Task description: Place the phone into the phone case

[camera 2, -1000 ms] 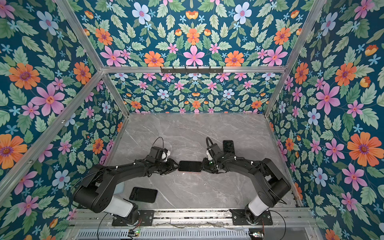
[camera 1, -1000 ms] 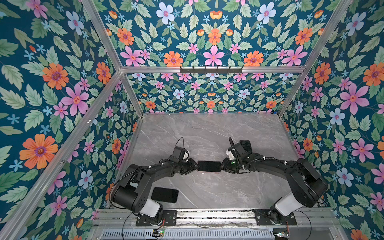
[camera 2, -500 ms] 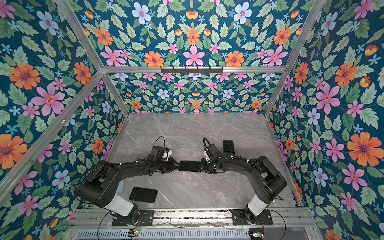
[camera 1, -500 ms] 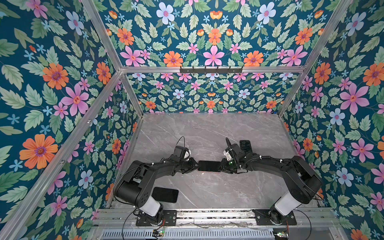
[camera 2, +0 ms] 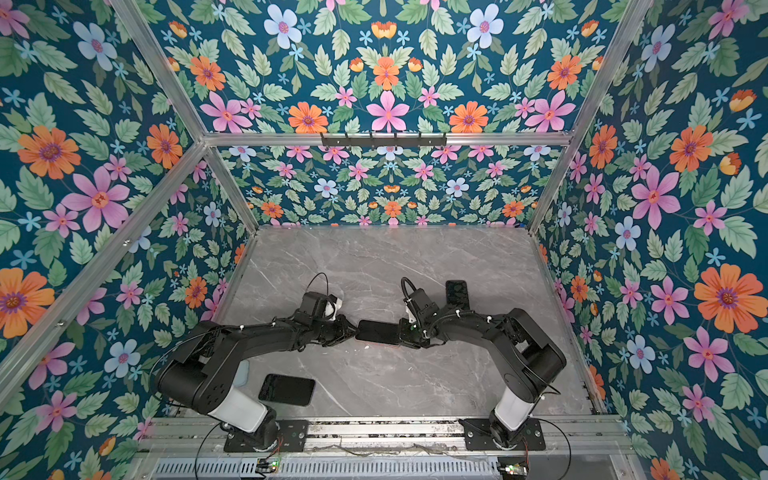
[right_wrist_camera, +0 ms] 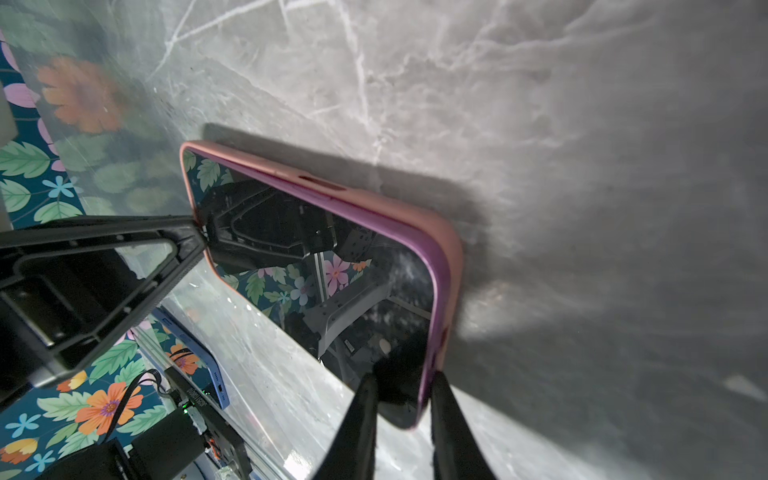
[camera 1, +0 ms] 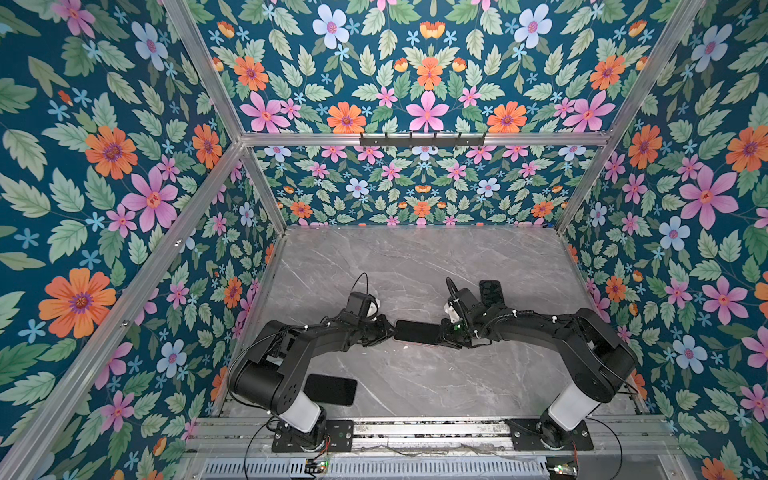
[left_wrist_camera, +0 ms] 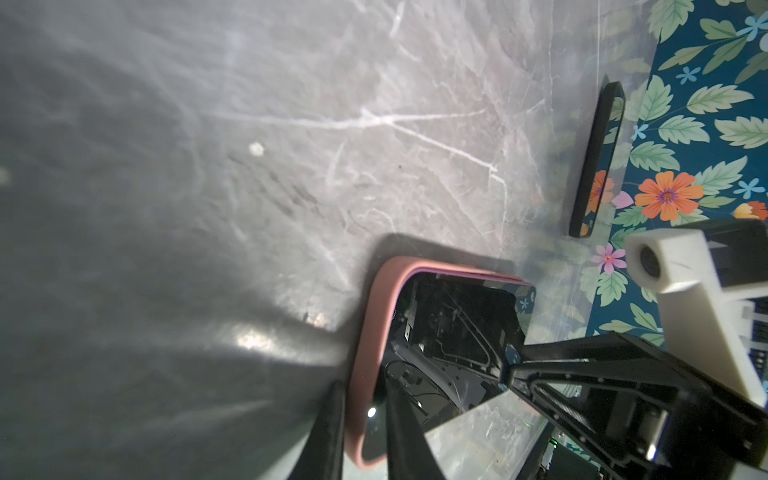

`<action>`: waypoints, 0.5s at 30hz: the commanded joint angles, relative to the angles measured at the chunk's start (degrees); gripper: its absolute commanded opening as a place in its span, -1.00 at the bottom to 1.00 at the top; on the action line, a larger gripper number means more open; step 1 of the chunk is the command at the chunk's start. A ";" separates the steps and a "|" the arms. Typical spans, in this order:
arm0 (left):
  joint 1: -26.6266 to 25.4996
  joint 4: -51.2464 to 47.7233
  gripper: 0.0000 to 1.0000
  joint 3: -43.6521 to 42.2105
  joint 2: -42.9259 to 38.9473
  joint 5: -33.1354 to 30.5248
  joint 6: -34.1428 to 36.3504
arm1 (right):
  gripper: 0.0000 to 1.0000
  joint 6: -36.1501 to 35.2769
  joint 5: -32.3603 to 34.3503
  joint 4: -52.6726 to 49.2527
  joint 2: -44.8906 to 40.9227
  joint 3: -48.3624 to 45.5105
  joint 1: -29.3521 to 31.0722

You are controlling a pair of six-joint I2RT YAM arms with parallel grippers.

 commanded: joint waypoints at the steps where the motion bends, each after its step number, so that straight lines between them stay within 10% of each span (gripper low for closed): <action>1: -0.24 -2.56 -0.59 0.59 0.13 0.46 0.68 | -0.56 -0.09 -0.83 2.07 0.00 0.01 0.61; 15: 0.28 -9.24 -0.27 9.95 4.79 -3.68 7.14 | -0.16 -3.21 4.44 -4.47 -4.64 0.39 0.56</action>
